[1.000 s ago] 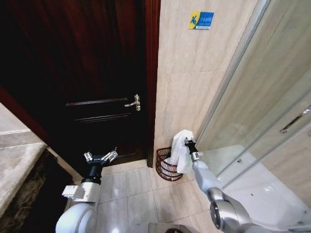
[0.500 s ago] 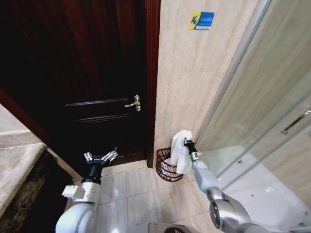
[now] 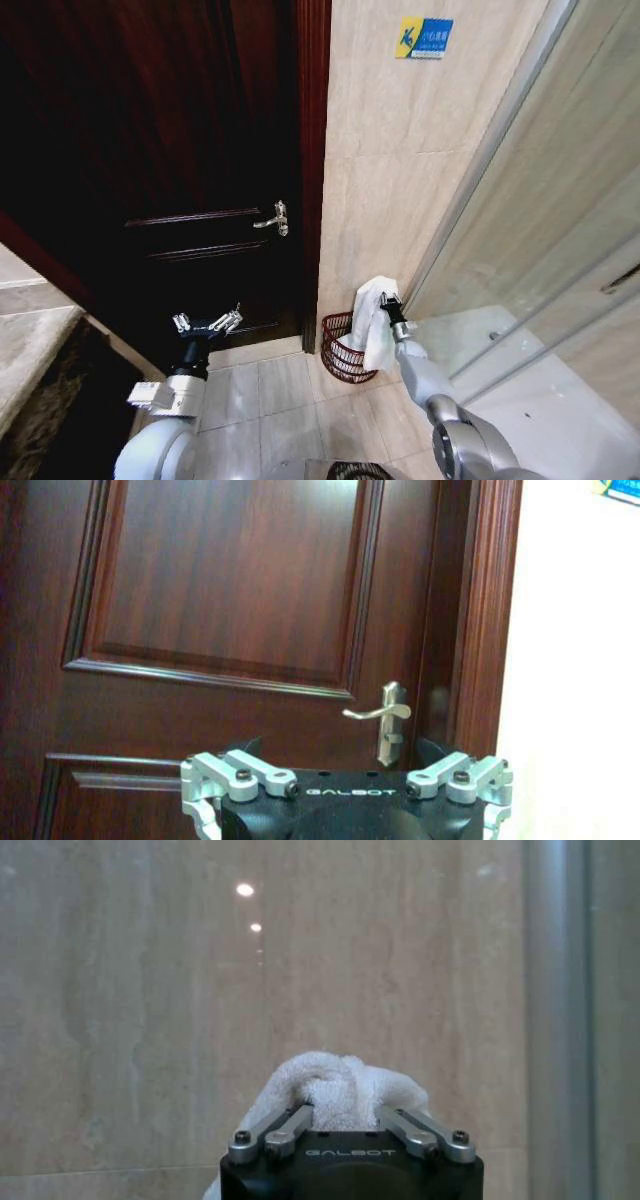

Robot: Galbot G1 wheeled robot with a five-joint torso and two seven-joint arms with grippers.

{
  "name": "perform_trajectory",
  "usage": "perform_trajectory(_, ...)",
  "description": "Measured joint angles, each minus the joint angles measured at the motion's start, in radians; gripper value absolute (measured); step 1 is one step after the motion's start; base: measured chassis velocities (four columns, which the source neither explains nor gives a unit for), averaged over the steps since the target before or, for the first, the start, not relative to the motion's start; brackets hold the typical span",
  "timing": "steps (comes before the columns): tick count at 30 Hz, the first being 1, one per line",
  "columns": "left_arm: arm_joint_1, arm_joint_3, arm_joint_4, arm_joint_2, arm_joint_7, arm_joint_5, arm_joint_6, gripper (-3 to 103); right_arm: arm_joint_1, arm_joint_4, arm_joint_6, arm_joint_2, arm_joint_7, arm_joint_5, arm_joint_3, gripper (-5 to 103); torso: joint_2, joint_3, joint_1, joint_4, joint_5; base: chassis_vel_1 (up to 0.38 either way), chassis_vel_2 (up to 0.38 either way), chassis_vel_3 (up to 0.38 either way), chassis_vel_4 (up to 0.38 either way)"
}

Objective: Discard the used towel into the hamper.

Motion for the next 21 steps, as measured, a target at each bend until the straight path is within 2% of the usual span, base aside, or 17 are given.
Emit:
perform_trajectory(1,0.000,0.000,0.000,0.000,0.000,0.000,0.000,100,0.001,-0.002,0.000,0.001,0.002,-0.001,0.000,13,0.000,0.000,0.000,0.0000,-0.0002,0.000,0.000,0.000,0.000)
perform_trajectory(10,0.000,0.000,0.000,0.000,0.000,0.000,0.000,100,0.002,-0.011,-0.026,0.008,-0.017,-0.015,0.001,12,0.000,0.000,0.001,0.0001,-0.0001,0.000,0.000,0.000,0.000)
perform_trajectory(16,0.000,0.000,0.000,0.000,0.000,0.000,0.000,100,-0.004,-0.022,-0.072,0.006,-0.092,-0.041,0.003,12,0.000,0.000,0.001,0.0000,-0.0001,0.000,0.000,0.000,0.000)
perform_trajectory(19,0.000,0.000,0.000,0.000,0.000,0.000,0.000,100,-0.004,-0.028,-0.117,-0.002,-0.178,-0.123,0.003,12,0.000,0.000,0.001,0.0001,-0.0001,0.000,0.000,0.000,0.000)
perform_trajectory(20,0.000,0.000,0.000,0.000,0.000,0.000,0.000,100,-0.004,-0.028,-0.117,-0.002,-0.178,-0.123,0.003,12,0.000,0.000,0.001,0.0001,-0.0001,0.000,0.000,0.000,0.000)
perform_trajectory(21,0.000,0.000,0.000,0.000,0.000,0.000,0.000,100,-0.001,-0.034,-0.118,-0.006,-0.195,-0.167,0.004,12,0.000,0.000,0.001,0.0000,0.0000,0.000,0.000,0.000,0.000)
